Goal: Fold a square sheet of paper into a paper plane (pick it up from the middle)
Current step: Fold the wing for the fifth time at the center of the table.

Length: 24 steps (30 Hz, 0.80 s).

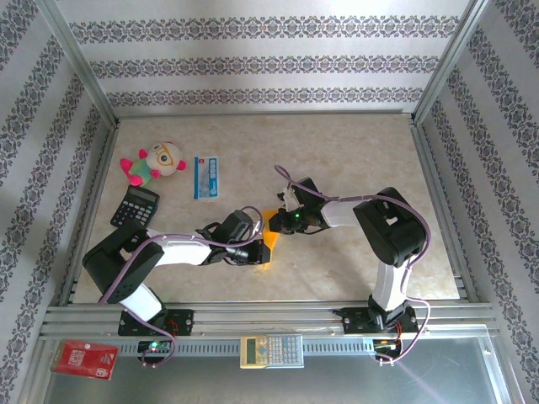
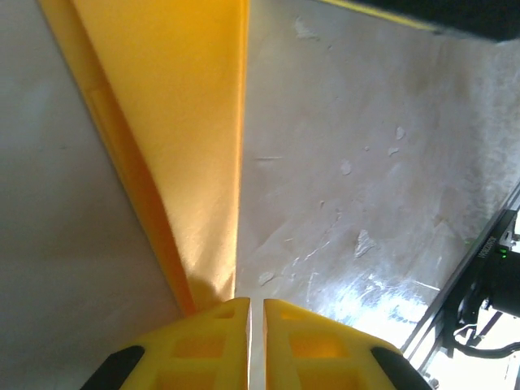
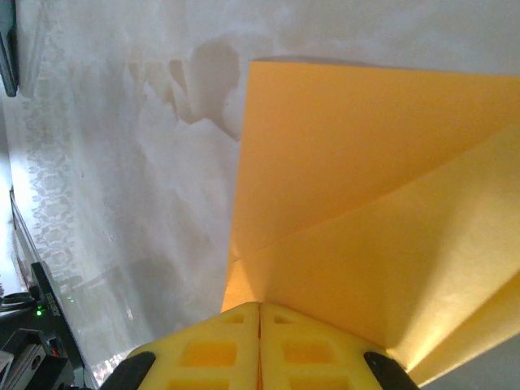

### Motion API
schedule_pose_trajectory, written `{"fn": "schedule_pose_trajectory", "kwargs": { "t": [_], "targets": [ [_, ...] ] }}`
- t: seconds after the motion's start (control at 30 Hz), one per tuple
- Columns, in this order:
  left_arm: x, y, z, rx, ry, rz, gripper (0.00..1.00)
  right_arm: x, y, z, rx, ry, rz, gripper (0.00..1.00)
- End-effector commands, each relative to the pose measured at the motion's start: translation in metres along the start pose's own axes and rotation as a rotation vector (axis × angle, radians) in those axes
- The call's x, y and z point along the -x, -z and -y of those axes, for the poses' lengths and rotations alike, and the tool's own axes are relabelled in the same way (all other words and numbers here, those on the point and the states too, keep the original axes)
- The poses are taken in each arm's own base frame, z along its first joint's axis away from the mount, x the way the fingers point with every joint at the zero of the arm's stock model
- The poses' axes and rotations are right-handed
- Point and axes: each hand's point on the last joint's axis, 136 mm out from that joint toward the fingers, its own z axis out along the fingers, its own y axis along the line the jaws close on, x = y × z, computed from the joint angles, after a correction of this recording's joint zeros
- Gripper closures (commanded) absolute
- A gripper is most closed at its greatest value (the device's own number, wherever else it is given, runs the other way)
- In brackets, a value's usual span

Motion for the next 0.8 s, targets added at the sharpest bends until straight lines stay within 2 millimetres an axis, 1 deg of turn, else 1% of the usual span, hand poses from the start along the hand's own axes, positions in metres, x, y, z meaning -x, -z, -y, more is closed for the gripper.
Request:
{"fn": "schedule_pose_trajectory", "kwargs": {
  "t": [0.0,0.2,0.4,0.53,0.6,0.77],
  "targets": [
    [-0.020,-0.004,-0.020,0.068,0.020,-0.062,0.86,-0.010,-0.007,0.026,-0.069,-0.035,-0.015,0.91],
    [-0.016,-0.003,-0.021,0.082,0.011,-0.047,0.86,-0.009,-0.006,0.027,-0.068,-0.036,-0.014,0.92],
    [-0.021,-0.005,-0.027,0.098,0.019,-0.067,0.87,-0.010,-0.007,0.028,-0.071,-0.038,-0.017,0.92],
    [-0.018,0.001,-0.011,0.046,-0.006,-0.060,0.87,-0.010,-0.007,0.028,-0.071,-0.038,-0.016,0.92],
    [-0.018,0.004,-0.006,0.033,-0.013,-0.057,0.87,-0.010,-0.007,0.027,-0.071,-0.038,-0.015,0.92],
    [-0.023,0.005,-0.007,0.029,-0.005,-0.071,0.87,-0.009,-0.007,0.027,-0.069,-0.037,-0.014,0.92]
  ]
}}
